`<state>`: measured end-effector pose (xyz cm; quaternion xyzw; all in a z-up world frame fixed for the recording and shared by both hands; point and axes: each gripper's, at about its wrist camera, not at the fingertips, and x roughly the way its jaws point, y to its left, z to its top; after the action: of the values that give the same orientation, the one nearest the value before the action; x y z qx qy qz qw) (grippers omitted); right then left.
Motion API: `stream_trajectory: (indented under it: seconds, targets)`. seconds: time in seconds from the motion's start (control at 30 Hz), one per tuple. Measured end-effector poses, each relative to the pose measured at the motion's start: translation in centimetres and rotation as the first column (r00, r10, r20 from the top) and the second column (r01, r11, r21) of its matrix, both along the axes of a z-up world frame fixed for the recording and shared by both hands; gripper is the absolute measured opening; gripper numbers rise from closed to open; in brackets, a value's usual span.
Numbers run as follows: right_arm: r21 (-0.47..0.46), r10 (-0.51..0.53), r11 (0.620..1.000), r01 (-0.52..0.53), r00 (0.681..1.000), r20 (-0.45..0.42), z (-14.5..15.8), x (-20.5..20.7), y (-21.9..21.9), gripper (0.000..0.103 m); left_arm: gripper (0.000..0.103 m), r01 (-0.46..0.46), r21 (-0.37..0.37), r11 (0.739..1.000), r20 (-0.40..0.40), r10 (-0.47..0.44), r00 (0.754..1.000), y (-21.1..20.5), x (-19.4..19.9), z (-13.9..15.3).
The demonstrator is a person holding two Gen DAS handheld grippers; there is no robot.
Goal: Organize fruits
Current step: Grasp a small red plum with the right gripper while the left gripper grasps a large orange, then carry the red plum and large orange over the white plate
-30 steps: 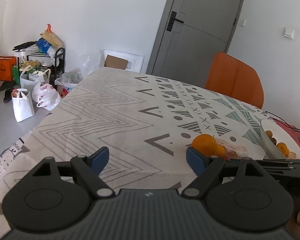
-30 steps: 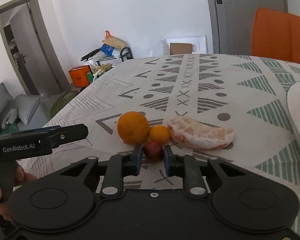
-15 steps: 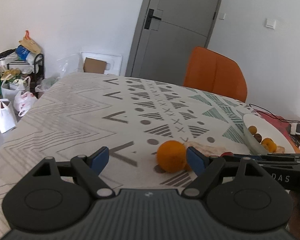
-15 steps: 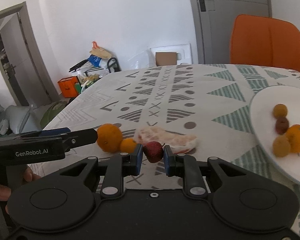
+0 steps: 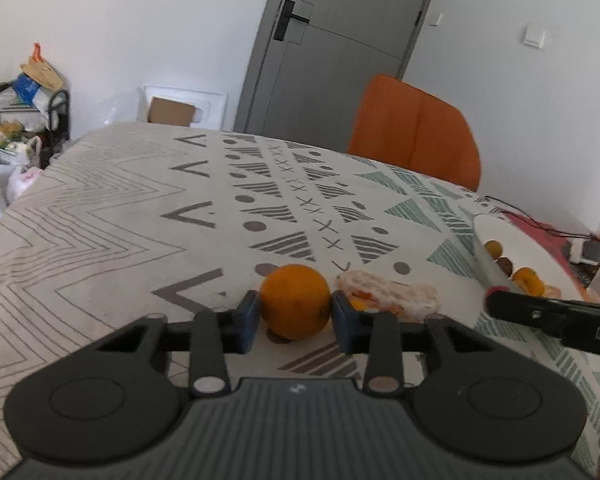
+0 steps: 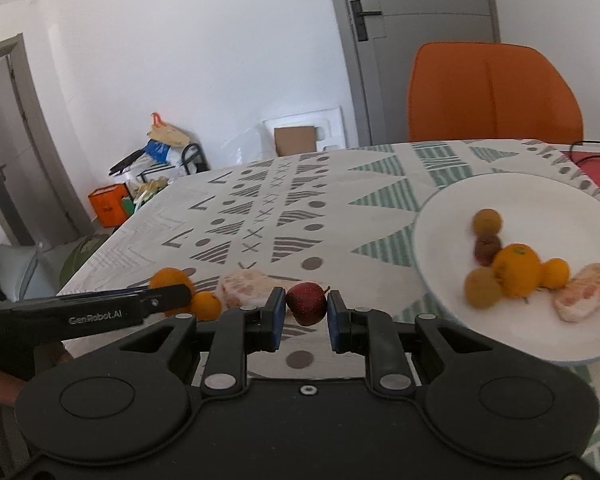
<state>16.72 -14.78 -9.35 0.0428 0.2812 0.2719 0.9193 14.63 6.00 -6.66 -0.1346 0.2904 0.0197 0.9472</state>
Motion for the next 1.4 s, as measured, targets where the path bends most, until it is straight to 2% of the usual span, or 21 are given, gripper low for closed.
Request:
stream_trajectory:
  seconds: [0.03, 0.1, 0.4, 1.13, 1.4]
  targets:
    - [0.005, -0.005, 1.000, 0.005, 1.000, 0.001, 0.0, 0.0, -0.3, 0.020, 0.037, -0.012, 0.018, 1.000, 0.000, 0.012, 1.000, -0.2, 0.0, 0.1]
    - [0.012, -0.017, 1.000, 0.017, 1.000, 0.000, -0.1, 0.0, -0.9, 0.020, 0.037, -0.024, 0.010, 1.000, 0.002, 0.024, 1.000, -0.1, 0.0, 0.3]
    - [0.047, -0.051, 0.998, 0.050, 0.999, 0.014, 0.0, -0.3, -3.2, 0.020, 0.036, -0.009, 0.044, 0.999, 0.035, 0.007, 0.999, -1.5, -0.3, 2.1]
    - [0.129, -0.177, 0.977, 0.170, 0.983, 0.048, 0.2, -1.1, -11.1, 0.020, 0.036, 0.129, 0.106, 0.986, 0.098, -0.140, 0.985, -9.8, 1.0, 4.9]
    - [0.152, -0.217, 0.966, 0.210, 0.975, 0.035, -0.5, -0.6, -13.5, 0.020, 0.036, 0.174, 0.121, 0.977, 0.101, -0.187, 0.977, -12.4, 2.0, 5.3]
